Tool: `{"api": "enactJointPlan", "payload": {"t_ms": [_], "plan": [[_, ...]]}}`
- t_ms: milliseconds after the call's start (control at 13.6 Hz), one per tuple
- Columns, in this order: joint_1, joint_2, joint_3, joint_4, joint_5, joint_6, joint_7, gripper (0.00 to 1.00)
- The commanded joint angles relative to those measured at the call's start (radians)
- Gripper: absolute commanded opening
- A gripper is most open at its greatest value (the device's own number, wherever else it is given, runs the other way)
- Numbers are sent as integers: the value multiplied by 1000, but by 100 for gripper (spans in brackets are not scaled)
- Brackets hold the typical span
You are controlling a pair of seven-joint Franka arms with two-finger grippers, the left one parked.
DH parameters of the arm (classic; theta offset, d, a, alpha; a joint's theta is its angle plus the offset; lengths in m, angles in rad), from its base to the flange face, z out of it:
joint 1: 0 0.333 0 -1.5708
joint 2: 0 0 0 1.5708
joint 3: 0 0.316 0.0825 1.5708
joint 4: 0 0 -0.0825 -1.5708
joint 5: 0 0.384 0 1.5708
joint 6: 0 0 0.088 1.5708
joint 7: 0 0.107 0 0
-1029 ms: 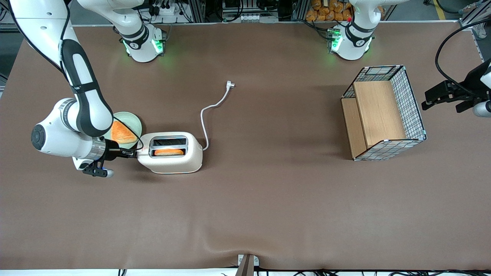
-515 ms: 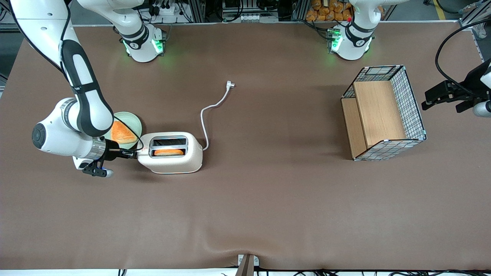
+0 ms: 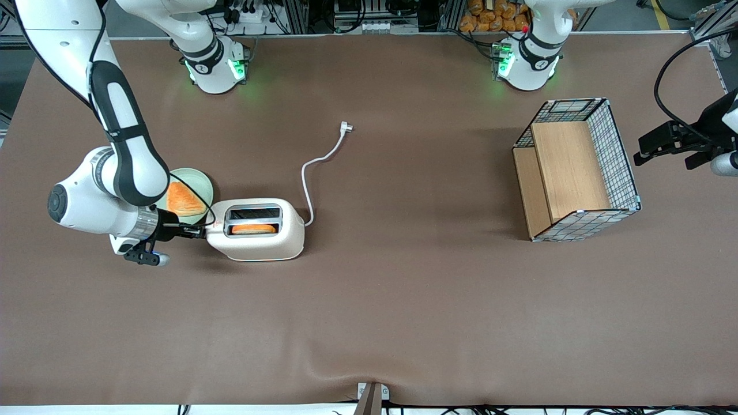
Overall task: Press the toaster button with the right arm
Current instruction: 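Hold the toaster lever pressed down with the right gripper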
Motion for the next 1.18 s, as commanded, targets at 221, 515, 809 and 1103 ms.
{"api": "enactJointPlan", "payload": {"t_ms": [221,515,809,1103], "plan": [[35,63,17,-22,58,60,-40,0],[37,63,17,-21,58,58,-40,0],[37,58,17,-10,57,49,-39,0],[34,52,14,31,49,-14,-31,0]]}}
